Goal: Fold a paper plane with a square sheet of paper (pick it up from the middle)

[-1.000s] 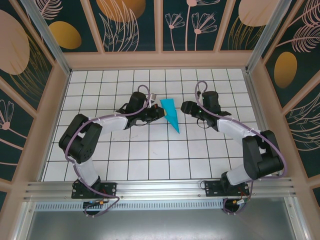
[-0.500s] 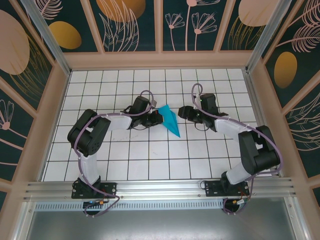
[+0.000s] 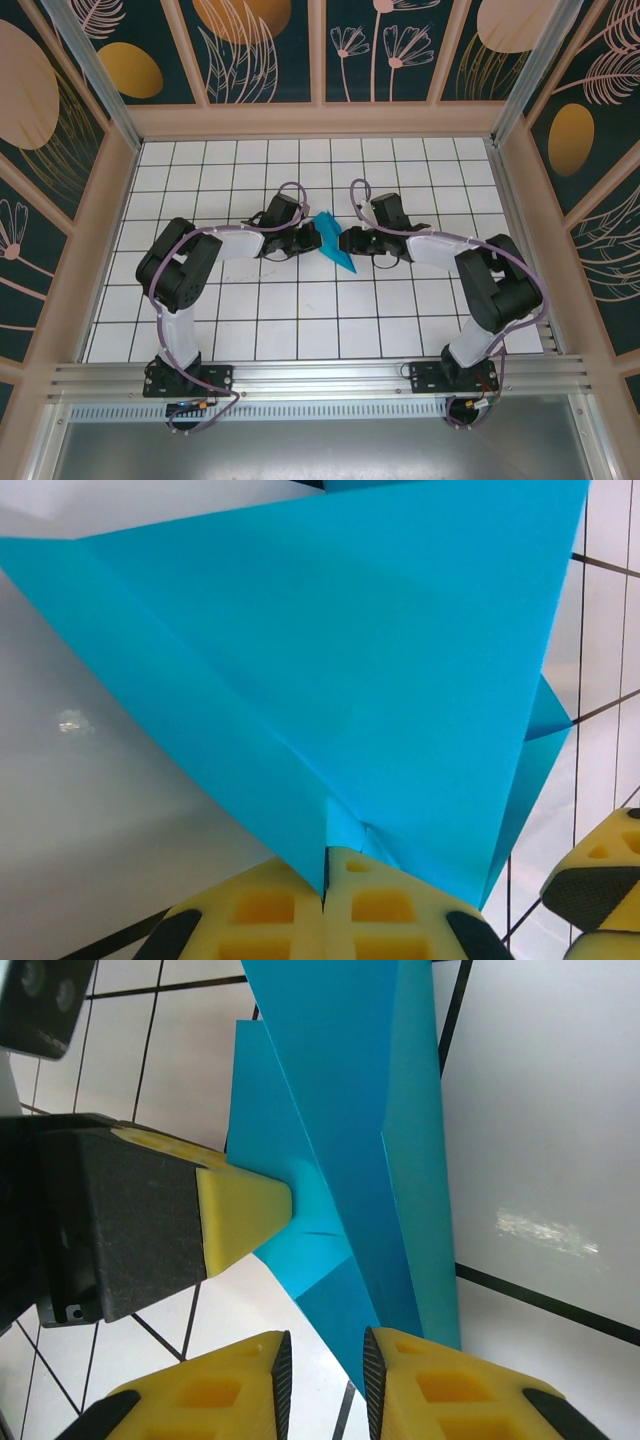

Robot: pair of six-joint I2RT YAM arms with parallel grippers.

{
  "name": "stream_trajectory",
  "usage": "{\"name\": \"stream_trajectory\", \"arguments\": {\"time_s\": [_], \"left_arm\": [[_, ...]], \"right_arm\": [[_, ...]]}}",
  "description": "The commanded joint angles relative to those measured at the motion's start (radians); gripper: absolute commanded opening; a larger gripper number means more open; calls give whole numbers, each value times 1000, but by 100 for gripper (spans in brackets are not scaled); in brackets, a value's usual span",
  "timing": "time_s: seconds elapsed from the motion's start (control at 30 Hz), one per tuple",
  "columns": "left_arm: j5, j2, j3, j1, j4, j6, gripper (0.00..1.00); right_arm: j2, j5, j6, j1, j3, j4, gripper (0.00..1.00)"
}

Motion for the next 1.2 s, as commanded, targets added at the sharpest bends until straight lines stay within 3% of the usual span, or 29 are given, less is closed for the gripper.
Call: {"name": "stream_trajectory", "arguments": {"time_s": [0.0, 0.63, 1.17], "left_arm": [[-14, 23, 23, -6, -31, 17, 0], [-6, 32, 29, -5, -39, 18, 0], [-16, 46, 41, -5, -48, 5, 0]], "right_arm": [[21, 11, -28, 9, 35, -20, 29], [84, 79, -48, 16, 67, -82, 32], [27, 94, -54, 38, 13, -127, 35]]}}
